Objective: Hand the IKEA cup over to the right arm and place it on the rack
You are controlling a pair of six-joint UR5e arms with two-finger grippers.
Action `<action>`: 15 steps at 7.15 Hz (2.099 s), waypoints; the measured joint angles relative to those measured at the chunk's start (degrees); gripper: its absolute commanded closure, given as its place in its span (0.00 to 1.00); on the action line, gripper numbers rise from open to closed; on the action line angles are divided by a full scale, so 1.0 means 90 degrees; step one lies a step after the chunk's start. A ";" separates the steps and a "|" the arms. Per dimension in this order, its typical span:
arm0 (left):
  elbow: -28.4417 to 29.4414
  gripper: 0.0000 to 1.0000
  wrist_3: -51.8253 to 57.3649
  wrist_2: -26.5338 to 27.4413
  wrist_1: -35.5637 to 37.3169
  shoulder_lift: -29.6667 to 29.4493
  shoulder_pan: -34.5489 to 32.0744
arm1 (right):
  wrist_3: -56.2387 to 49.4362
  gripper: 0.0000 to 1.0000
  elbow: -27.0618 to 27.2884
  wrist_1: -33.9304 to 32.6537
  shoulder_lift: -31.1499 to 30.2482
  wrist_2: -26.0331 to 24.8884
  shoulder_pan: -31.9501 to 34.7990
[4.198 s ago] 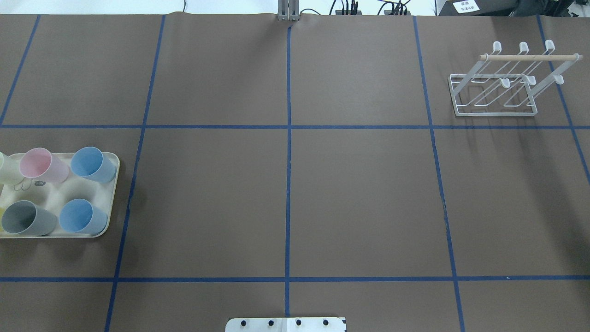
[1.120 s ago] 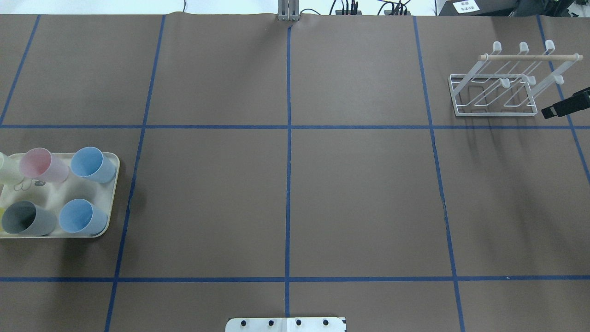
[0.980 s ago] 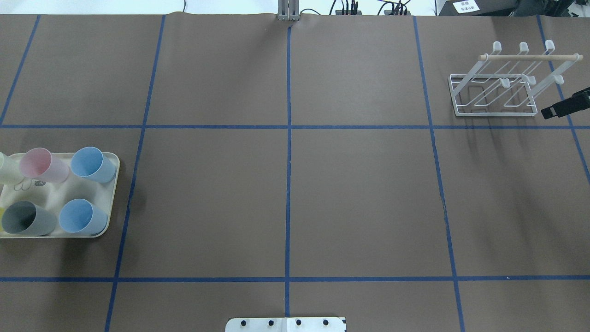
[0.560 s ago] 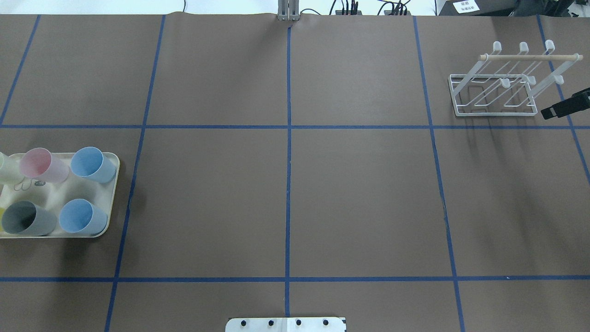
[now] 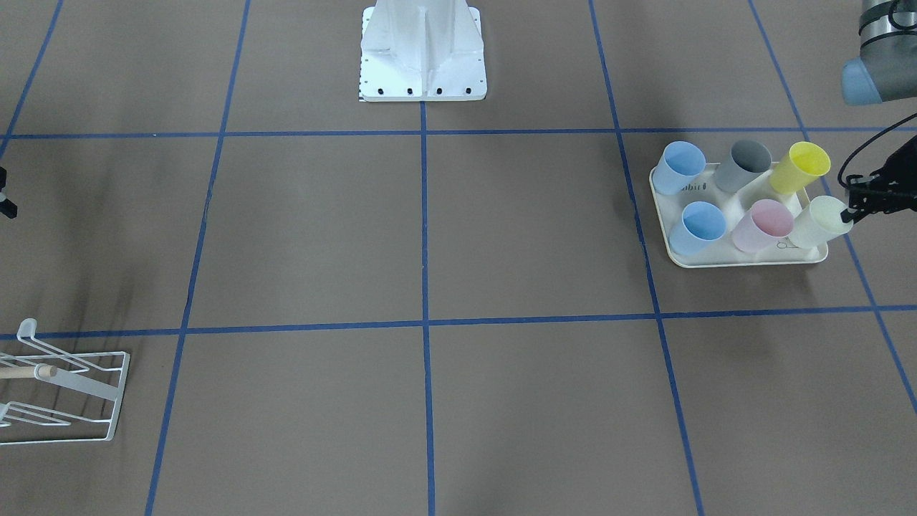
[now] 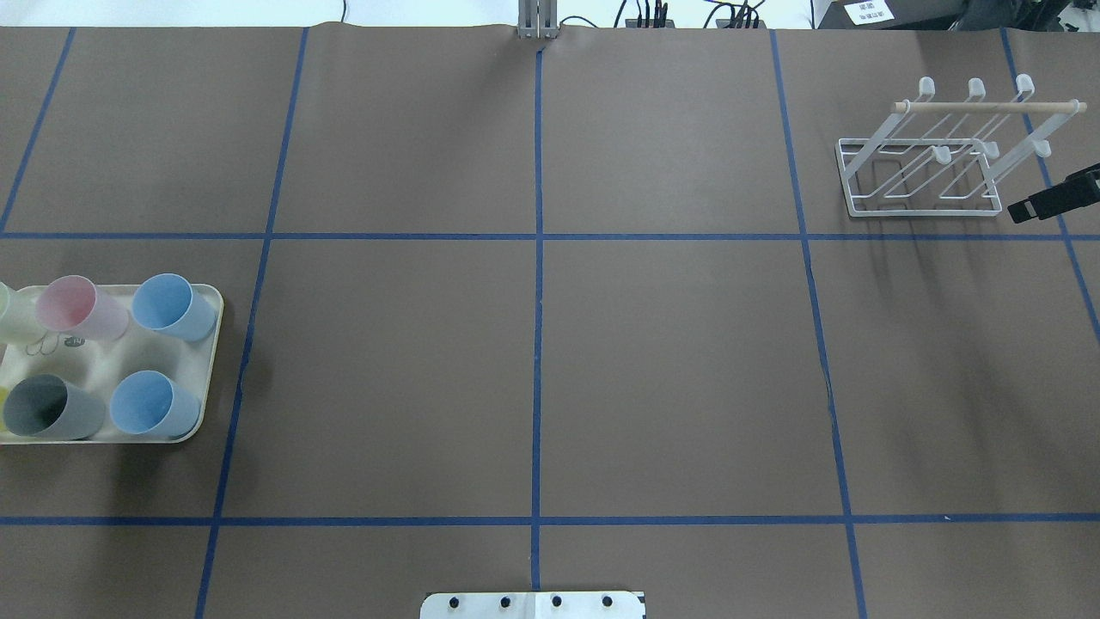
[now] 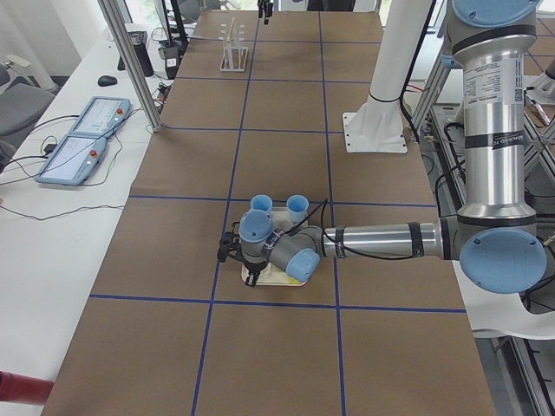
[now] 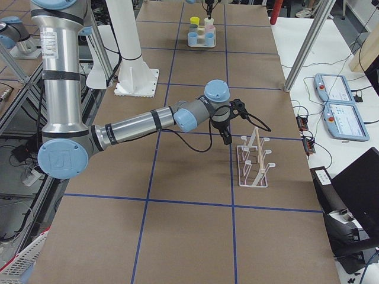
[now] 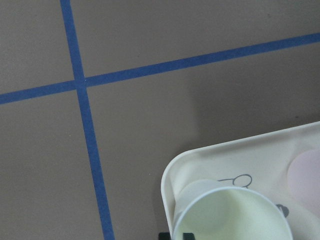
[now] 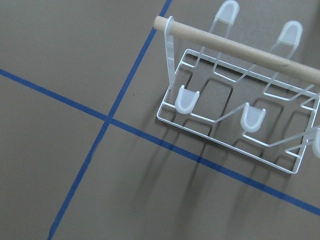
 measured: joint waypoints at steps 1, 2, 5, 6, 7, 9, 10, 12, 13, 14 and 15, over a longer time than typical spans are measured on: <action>-0.0012 1.00 0.0000 -0.0009 -0.0002 0.0007 -0.0007 | -0.0004 0.00 0.0000 0.0003 0.0000 -0.0004 -0.0004; -0.0041 1.00 -0.0001 -0.0036 0.0005 0.0011 -0.0022 | -0.0007 0.00 0.0005 0.0006 0.0001 -0.0008 -0.0008; -0.0192 1.00 -0.0010 -0.0123 0.0251 -0.0187 -0.0641 | -0.0010 0.00 0.0051 0.0271 0.0159 -0.0192 -0.0005; -0.0216 1.00 -0.0019 -0.0362 0.0678 -0.0516 -0.1084 | -0.0026 0.00 0.0018 0.0560 0.0282 -0.0438 -0.0061; -0.0241 1.00 -0.0104 -0.0754 0.1127 -0.0881 -0.1410 | -0.0058 0.00 -0.0143 0.0938 0.0566 -0.0702 -0.0177; -0.0378 1.00 -0.1210 -0.1486 0.1575 -0.1575 -0.1629 | -0.0045 0.01 -0.0699 0.1584 0.1359 -0.1025 -0.0581; -0.0562 1.00 -0.2073 -0.1727 0.1626 -0.1846 -0.1638 | -0.0039 0.02 -0.0794 0.1695 0.1563 -0.1097 -0.0730; -0.0876 1.00 -0.3747 -0.2254 0.1597 -0.2312 -0.1589 | -0.0030 0.01 -0.0846 0.2183 0.1764 -0.1312 -0.0878; -0.0968 1.00 -0.4476 -0.2508 0.1576 -0.2552 -0.1459 | -0.0009 0.01 -0.0852 0.2487 0.1849 -0.1375 -0.1047; -0.1115 1.00 -0.5182 -0.2656 0.1563 -0.2782 -0.1166 | 0.0012 0.01 -0.0857 0.2607 0.2109 -0.1419 -0.1376; -0.1272 1.00 -0.5862 -0.2711 0.1556 -0.3022 -0.0848 | 0.0016 0.01 -0.0876 0.2661 0.2421 -0.1546 -0.1731</action>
